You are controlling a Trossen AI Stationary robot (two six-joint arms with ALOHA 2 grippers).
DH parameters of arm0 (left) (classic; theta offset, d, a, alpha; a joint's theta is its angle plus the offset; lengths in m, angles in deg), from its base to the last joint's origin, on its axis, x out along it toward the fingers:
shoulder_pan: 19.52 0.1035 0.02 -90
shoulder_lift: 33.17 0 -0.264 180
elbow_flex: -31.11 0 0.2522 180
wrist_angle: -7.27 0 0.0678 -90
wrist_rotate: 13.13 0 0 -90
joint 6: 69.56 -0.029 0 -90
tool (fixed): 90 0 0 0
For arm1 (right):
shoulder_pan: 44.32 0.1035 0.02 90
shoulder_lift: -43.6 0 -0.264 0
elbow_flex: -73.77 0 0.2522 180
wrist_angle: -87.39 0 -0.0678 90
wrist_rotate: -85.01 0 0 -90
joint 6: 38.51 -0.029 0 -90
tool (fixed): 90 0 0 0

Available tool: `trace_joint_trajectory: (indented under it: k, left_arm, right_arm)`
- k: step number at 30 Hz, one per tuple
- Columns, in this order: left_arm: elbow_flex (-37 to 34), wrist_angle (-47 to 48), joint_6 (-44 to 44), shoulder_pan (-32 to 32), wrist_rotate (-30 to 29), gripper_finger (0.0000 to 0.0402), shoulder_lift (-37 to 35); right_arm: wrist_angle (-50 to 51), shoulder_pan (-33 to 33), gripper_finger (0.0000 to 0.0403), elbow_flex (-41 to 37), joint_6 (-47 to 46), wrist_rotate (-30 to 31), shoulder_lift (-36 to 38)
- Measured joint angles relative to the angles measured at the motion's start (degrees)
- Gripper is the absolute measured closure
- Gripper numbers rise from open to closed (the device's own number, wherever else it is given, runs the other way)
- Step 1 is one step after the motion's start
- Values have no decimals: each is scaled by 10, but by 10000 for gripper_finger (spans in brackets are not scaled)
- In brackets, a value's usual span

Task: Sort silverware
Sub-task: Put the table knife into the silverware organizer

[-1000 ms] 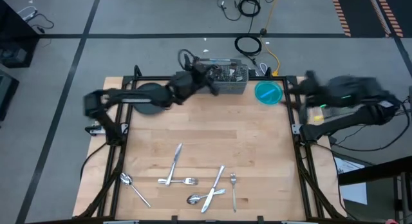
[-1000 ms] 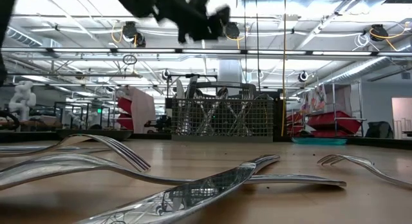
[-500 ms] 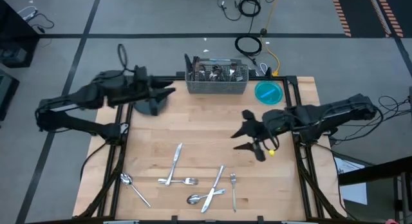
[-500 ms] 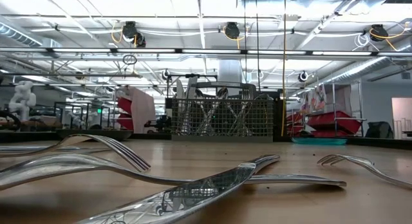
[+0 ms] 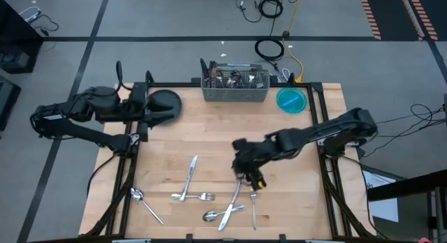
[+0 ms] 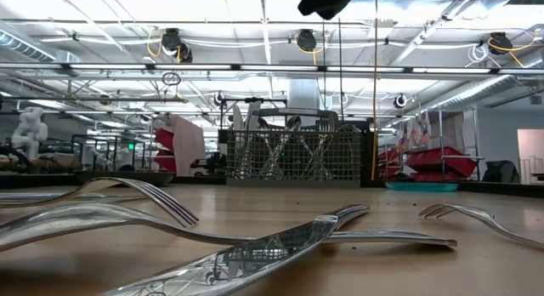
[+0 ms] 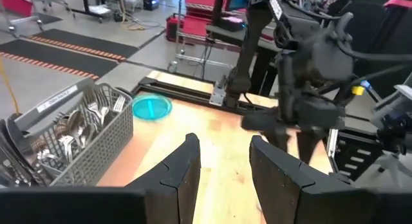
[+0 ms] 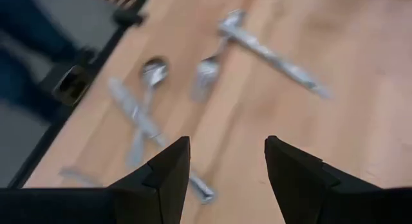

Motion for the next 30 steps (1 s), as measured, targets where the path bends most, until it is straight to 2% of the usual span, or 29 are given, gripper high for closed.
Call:
trace_joint_trajectory:
  k: [3, 9, 21, 30]
  left_arm:
    - [0, 0, 0, -5, 0, 262, 3]
    - [0, -1, 0, -5, -5, 262, 3]
    - [0, -2, 1, -5, -18, 262, 3]
    - [0, -2, 0, -5, -33, 262, 8]
  right_arm:
    - [50, 17, 216, 36, 56, -32, -45]
    - [124, 45, 216, 67, 167, -36, -111]
    - [-5, 71, 216, 67, 254, -32, -206]
    - [-37, 72, 216, 68, 292, -36, -255]
